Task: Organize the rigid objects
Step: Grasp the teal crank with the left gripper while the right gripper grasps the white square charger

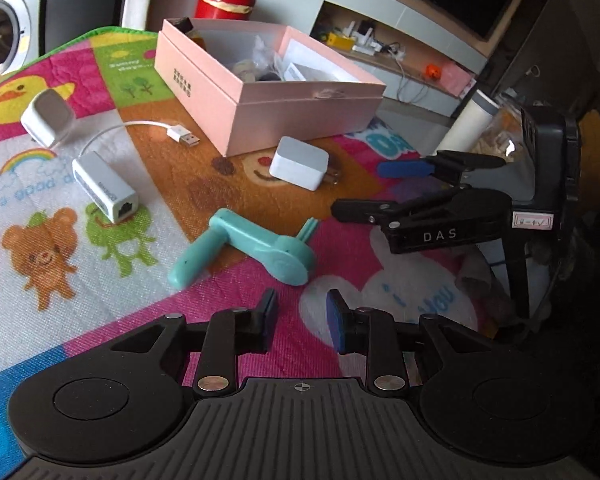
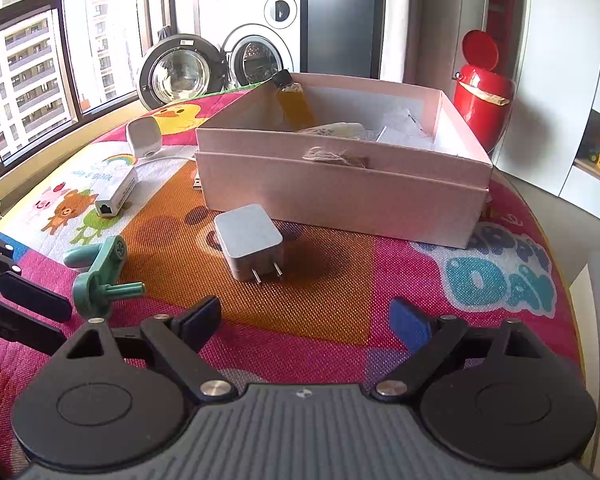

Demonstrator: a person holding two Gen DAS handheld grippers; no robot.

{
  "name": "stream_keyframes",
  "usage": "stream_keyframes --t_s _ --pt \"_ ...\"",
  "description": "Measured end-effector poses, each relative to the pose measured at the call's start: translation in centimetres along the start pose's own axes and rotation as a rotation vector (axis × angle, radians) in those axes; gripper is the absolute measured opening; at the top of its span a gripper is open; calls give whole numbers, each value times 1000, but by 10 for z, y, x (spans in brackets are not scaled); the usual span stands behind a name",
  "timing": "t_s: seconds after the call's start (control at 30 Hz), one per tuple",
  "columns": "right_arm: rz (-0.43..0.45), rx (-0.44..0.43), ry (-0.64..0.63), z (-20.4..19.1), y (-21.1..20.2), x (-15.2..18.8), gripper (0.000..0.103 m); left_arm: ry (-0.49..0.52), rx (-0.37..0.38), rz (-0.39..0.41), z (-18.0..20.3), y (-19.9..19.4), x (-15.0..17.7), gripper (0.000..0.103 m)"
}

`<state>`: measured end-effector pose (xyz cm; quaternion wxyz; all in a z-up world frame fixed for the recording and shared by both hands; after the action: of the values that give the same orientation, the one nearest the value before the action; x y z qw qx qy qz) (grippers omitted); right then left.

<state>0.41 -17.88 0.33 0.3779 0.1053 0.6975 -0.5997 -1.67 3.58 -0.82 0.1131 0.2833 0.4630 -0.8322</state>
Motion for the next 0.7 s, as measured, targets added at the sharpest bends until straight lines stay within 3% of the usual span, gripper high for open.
stream_keyframes --t_s 0.13,0.33,0.47,0.63,0.7 --pt "1 -6 7 1 0 0 91 -64 -68 91 3 24 -17 28" --pt "20 -21 104 16 -2 0 91 88 -157 122 29 35 -16 32" --pt "39 -43 187 28 -4 2 91 65 -86 98 37 37 -13 43" --pt "46 -48 210 30 -5 4 91 133 -88 90 50 40 -7 46" --pt "48 -50 215 31 -5 4 91 134 -44 67 51 35 -7 46"
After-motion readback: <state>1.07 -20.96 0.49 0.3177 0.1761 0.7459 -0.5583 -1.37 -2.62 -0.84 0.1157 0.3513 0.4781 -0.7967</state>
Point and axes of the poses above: each gripper's, at about its wrist camera, not at the fingertips, and y roughly the way its jaws point, z to its right, x to its underside, the point moved 3 cm from there along y, roughly the way its jaws point, and after that the axes turned 6 degrees about -y, right-handed, at the moved point
